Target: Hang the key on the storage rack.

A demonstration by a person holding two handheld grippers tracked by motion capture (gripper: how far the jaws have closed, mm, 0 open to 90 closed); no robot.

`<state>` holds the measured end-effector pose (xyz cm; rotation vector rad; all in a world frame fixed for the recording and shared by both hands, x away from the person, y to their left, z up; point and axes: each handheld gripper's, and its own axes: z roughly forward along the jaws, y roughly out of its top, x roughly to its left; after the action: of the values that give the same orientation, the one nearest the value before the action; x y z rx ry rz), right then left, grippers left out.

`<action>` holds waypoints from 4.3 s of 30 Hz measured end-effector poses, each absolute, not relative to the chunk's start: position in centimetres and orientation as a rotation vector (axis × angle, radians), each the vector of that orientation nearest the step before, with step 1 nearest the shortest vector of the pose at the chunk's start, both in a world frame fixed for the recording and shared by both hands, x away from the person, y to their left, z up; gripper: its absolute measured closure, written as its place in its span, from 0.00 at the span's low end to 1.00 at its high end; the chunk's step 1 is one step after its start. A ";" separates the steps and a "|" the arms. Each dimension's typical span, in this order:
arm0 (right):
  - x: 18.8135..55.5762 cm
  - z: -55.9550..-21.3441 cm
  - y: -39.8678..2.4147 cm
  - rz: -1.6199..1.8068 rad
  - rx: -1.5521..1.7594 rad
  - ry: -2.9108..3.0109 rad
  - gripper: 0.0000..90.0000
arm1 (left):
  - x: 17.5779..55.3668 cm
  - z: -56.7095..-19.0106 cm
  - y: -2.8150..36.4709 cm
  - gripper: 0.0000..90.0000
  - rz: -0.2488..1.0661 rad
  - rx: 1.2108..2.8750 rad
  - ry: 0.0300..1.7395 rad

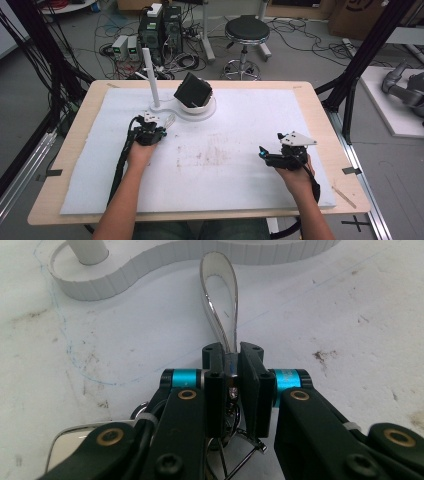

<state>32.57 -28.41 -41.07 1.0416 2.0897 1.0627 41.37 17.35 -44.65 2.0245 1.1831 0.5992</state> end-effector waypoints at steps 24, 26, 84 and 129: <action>32.7 -40.8 -27.7 1.074 1.023 2.097 0.20 | 37.2 -33.1 20.6 0.90 0.845 1.641 0.951; 32.7 -40.8 -27.7 1.074 1.020 2.096 0.20 | 37.2 -32.6 20.8 0.90 0.856 1.623 0.944; 32.4 -40.6 -28.3 1.074 1.018 2.081 0.20 | 41.8 -33.2 22.4 0.49 0.828 1.664 1.138; 32.6 -40.1 -29.3 1.104 1.045 2.040 0.20 | 32.3 -38.9 25.5 0.21 0.562 1.715 0.959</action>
<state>32.63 -29.31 -40.09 1.0446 2.0402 1.1036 32.28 25.47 -38.85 1.7150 0.9586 0.5618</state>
